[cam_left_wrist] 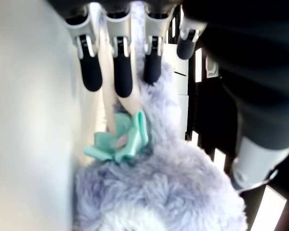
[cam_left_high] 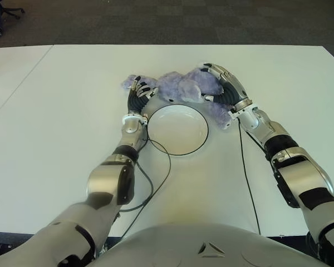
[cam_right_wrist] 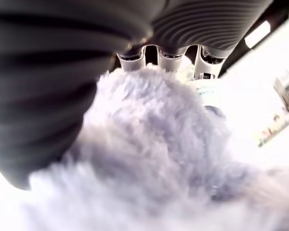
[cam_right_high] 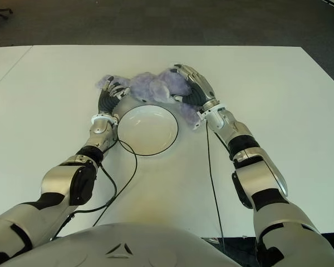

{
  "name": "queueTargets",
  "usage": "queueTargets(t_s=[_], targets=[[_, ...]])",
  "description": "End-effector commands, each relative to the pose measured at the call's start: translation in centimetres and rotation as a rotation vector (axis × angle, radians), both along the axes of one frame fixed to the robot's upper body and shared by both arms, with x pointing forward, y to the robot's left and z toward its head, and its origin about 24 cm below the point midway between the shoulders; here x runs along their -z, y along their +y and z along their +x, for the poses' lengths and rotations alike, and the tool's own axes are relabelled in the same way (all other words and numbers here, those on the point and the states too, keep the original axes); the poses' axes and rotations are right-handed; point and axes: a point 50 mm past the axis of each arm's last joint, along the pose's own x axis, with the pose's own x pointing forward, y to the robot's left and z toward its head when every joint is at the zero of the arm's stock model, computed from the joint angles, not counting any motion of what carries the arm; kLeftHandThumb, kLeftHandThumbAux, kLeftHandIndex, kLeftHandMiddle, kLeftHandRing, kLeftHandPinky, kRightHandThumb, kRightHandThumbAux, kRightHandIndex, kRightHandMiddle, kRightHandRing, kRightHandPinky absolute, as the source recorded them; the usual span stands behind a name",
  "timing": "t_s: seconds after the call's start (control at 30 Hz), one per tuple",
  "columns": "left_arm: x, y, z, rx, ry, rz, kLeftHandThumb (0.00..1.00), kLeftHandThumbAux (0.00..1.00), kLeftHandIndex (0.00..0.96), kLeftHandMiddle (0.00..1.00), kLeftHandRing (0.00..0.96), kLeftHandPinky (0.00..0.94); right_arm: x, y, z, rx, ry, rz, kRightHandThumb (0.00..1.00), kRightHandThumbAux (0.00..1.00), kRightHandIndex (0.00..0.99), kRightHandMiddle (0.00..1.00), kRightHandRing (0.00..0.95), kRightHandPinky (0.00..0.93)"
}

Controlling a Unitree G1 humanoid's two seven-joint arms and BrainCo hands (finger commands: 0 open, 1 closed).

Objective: Put the doll into the plate.

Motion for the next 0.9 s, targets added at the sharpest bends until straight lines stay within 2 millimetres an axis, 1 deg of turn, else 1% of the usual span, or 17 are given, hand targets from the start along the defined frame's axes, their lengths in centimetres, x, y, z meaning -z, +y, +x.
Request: queueTargets(t_s=[0.03, 0.07, 0.13, 0.2, 0.37, 0.43, 0.5, 0.6, 0.73, 0.9], targets=[[6.0, -0.1, -4.4, 0.001, 0.304, 0.031, 0.008, 0.727, 0.057, 0.211, 0.258, 0.293, 0.3, 0.2, -0.3, 0.004, -0.021, -0.004, 0.705, 0.715, 0.44, 0.865, 0.867, 0.882], [6.0, -0.1, -4.4, 0.001, 0.305, 0.034, 0.001, 0.713, 0.049, 0.207, 0.254, 0.267, 0.2, 0.2, -0.3, 0.005, -0.034, -0.003, 0.704, 0.715, 0.44, 0.865, 0.868, 0.882], [6.0, 0.0, -4.5, -0.005, 0.307, 0.039, 0.0, 0.709, 0.047, 0.206, 0.252, 0.259, -0.2, 0.2, -0.2, 0.009, -0.063, -0.008, 0.704, 0.716, 0.44, 0.866, 0.869, 0.883], [6.2, 0.2, -4.6, -0.014, 0.314, 0.04, 0.0, 0.686, 0.038, 0.203, 0.248, 0.262, -1.1, 0.2, 0.1, 0.009, -0.1, -0.016, 0.703, 0.717, 0.44, 0.867, 0.869, 0.882], [6.3, 0.6, -4.7, -0.024, 0.33, 0.028, 0.004, 0.669, 0.031, 0.203, 0.247, 0.263, -3.0, 0.3, 0.5, -0.001, -0.173, -0.015, 0.702, 0.718, 0.439, 0.868, 0.87, 0.882], [6.3, 0.8, -4.7, -0.026, 0.338, 0.02, 0.005, 0.657, 0.024, 0.205, 0.252, 0.283, -3.5, 0.4, 0.4, -0.007, -0.204, -0.005, 0.702, 0.719, 0.439, 0.869, 0.871, 0.882], [6.4, 0.8, -4.7, -0.026, 0.341, 0.019, 0.002, 0.639, 0.021, 0.206, 0.252, 0.267, -3.8, 0.5, 0.4, -0.014, -0.227, 0.01, 0.701, 0.719, 0.439, 0.871, 0.871, 0.879], [6.4, 0.7, -4.7, -0.026, 0.341, 0.022, 0.0, 0.63, 0.02, 0.2, 0.246, 0.27, -4.2, 0.6, 0.3, -0.024, -0.25, 0.033, 0.701, 0.72, 0.439, 0.873, 0.875, 0.881], [6.5, 0.2, -4.9, -0.027, 0.333, 0.022, 0.0, 0.638, 0.026, 0.2, 0.246, 0.276, -4.6, 0.7, 0.2, -0.034, -0.267, 0.058, 0.7, 0.72, 0.439, 0.873, 0.877, 0.882], [6.5, 0.4, -4.8, -0.033, 0.342, -0.012, 0.0, 0.656, 0.053, 0.21, 0.246, 0.254, -5.2, 0.7, 0.0, -0.042, -0.288, 0.093, 0.7, 0.72, 0.439, 0.874, 0.88, 0.888]])
